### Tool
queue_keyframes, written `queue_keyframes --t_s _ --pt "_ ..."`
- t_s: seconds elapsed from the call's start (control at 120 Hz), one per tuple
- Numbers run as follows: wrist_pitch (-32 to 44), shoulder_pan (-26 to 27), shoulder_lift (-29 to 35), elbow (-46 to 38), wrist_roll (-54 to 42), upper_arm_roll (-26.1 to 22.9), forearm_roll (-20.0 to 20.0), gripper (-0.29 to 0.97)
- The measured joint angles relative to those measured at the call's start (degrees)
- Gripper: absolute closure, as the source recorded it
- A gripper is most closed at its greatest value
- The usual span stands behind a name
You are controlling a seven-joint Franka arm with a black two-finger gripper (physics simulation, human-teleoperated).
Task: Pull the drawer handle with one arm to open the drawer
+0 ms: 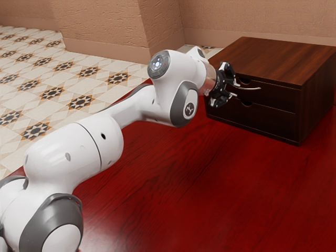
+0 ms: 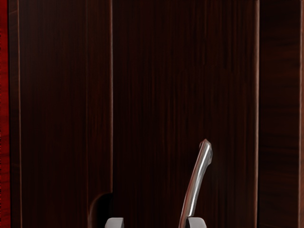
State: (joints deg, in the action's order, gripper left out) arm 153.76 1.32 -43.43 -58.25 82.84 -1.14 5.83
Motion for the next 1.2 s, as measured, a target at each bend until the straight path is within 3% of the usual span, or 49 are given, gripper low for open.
queue_keyframes --t_s 0.358,0.608,0.775,1.2 --pt "-0.08 0.16 0.24 -0.3 0.26 0.01 0.28 0.76" --pt "-0.1 0.93 1.4 -2.17 0.38 0.28 0.32 0.78" --pt "-0.22 0.97 6.33 -8.29 0.51 0.56 0.34 0.76" --pt "-0.42 1.17 11.13 -15.11 1.07 0.86 1.56 0.79"
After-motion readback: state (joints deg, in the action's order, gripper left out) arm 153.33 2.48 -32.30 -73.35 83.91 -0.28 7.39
